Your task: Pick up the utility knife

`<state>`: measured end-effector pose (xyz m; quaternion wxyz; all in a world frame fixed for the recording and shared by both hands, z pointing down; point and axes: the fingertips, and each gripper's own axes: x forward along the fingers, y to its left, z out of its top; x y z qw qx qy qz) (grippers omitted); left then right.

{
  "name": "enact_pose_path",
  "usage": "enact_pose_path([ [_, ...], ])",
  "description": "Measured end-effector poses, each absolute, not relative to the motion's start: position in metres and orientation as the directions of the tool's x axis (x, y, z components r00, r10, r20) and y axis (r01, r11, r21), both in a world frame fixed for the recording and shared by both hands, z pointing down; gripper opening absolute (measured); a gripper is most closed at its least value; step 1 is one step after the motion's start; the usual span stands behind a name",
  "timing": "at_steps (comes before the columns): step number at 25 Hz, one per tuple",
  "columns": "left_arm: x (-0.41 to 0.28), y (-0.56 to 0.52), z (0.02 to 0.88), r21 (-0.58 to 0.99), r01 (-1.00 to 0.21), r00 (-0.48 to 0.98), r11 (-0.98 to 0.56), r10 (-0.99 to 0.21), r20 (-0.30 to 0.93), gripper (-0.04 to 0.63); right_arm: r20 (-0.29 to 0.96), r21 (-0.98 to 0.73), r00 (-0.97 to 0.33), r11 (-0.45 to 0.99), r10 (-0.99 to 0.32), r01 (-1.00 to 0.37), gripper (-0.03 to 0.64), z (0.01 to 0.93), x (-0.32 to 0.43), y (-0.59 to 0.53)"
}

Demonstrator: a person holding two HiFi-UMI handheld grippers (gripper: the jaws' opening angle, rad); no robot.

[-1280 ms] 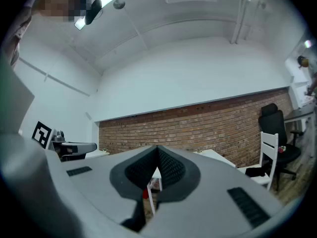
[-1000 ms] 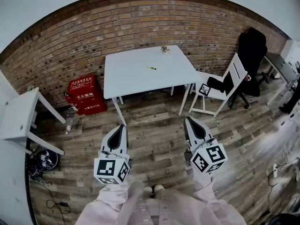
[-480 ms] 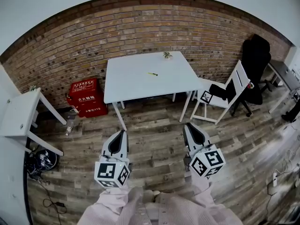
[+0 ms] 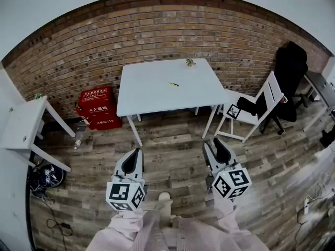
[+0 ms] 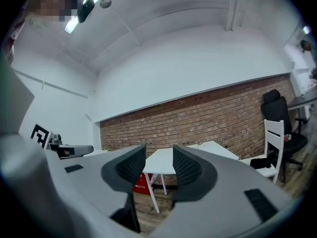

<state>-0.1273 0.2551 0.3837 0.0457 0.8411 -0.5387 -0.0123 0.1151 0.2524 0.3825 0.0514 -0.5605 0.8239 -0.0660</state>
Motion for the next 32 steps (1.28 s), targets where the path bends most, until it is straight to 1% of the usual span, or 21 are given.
enact_pose_path([
  [4,-0.129,0.242,0.391,0.098,-0.910,0.409,-0.404,-0.912,0.043,-0.008,-0.002,-0.170,-0.366,0.361,-0.931,-0.917,0.163,0.387,0.118,0.239],
  [11,-0.129,0.204,0.401,0.103,-0.909,0.412,-0.405,-0.909,0.059,-0.008,0.010,-0.182,-0.364,0.356,-0.931,-0.917,0.162,0.396,0.119,0.202],
  [22,-0.140,0.111,0.401,0.113,-0.905,0.418,-0.409,-0.905,0.074,-0.008,0.054,-0.172,-0.366,0.353,-0.929,-0.920,0.161,0.399,0.109,0.114],
  [32,-0.138,0.031,0.408,0.122,-0.888,0.455,-0.444,-0.886,0.090,-0.008,0.083,-0.166,-0.356,0.339,-0.931,-0.926,0.161,0.408,0.103,0.040],
])
